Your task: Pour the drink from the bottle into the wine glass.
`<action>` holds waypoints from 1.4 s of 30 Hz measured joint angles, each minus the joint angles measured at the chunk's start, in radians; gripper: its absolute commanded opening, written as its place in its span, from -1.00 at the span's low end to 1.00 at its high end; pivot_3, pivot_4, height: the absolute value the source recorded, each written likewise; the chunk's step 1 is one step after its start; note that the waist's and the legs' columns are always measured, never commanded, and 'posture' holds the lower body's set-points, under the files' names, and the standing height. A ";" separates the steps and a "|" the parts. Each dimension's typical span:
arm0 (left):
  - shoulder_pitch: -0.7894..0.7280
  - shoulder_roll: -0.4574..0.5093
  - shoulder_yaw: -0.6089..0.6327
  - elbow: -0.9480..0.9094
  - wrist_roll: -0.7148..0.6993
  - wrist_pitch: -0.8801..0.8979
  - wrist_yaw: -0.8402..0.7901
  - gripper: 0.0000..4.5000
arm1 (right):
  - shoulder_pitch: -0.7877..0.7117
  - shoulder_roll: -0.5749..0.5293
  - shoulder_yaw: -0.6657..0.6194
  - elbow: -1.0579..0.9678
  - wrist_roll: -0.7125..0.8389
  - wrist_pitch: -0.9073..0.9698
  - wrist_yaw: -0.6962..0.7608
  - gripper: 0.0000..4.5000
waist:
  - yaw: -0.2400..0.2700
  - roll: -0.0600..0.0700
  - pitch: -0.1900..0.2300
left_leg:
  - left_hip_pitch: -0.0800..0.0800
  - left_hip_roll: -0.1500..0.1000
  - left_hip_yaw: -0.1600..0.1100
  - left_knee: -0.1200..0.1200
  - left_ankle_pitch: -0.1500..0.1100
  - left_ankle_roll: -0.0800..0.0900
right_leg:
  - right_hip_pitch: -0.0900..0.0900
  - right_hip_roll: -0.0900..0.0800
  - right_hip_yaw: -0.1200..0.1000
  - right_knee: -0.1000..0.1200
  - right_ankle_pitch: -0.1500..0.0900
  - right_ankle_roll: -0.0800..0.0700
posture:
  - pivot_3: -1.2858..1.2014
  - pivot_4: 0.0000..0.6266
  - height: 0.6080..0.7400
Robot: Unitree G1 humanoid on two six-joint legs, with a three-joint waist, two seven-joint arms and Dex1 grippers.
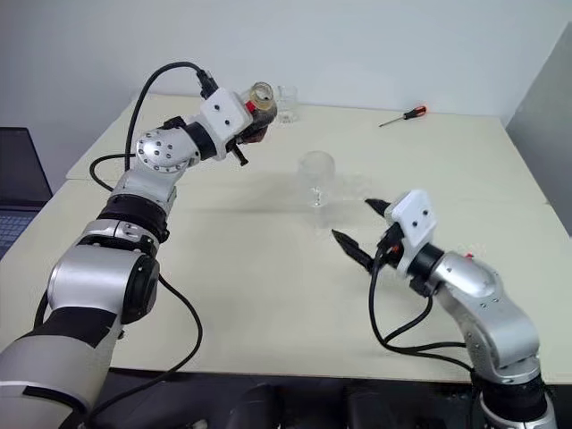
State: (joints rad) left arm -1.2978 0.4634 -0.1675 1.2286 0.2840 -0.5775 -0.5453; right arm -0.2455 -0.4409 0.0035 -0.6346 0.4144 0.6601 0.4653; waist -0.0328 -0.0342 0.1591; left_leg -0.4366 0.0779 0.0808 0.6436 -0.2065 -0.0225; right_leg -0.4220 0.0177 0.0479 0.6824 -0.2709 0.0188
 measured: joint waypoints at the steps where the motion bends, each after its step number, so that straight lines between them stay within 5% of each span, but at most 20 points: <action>1: -0.001 -0.002 -0.013 0.003 0.017 -0.006 0.014 -0.69 | 0.000 0.006 0.007 -0.001 -0.002 -0.003 -0.009 1.00 | 0.000 0.000 0.000 | 0.000 0.000 0.000 0.000 0.000 0.000 | 0.000 0.000 0.000 0.000 0.000 0.000 | 0.03 -0.52 1.00; 17: -0.050 0.016 -0.192 0.069 0.268 -0.083 0.244 -0.69 | -0.010 0.049 0.020 0.003 -0.035 -0.034 -0.076 1.00 | 0.006 -0.001 0.000 | 0.000 0.000 0.001 0.000 0.000 0.000 | 0.000 0.000 0.000 0.000 0.000 0.000 | 0.03 -0.52 1.00; 42: -0.108 0.013 -0.297 0.086 0.406 -0.094 0.388 -0.69 | -0.009 0.022 -0.043 0.009 -0.037 -0.013 -0.092 1.00 | 0.006 -0.001 0.000 | 0.000 -0.001 0.001 0.001 0.000 0.000 | 0.000 -0.001 0.000 0.000 0.001 -0.001 | 0.03 -0.52 1.00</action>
State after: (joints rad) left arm -1.4062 0.4766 -0.4650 1.3143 0.6896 -0.6713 -0.1569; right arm -0.2544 -0.4194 -0.0397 -0.6256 0.3770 0.6467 0.3730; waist -0.0265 -0.0350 0.1595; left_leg -0.4367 0.0769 0.0815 0.6444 -0.2064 -0.0228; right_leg -0.4215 0.0168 0.0480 0.6829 -0.2703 0.0177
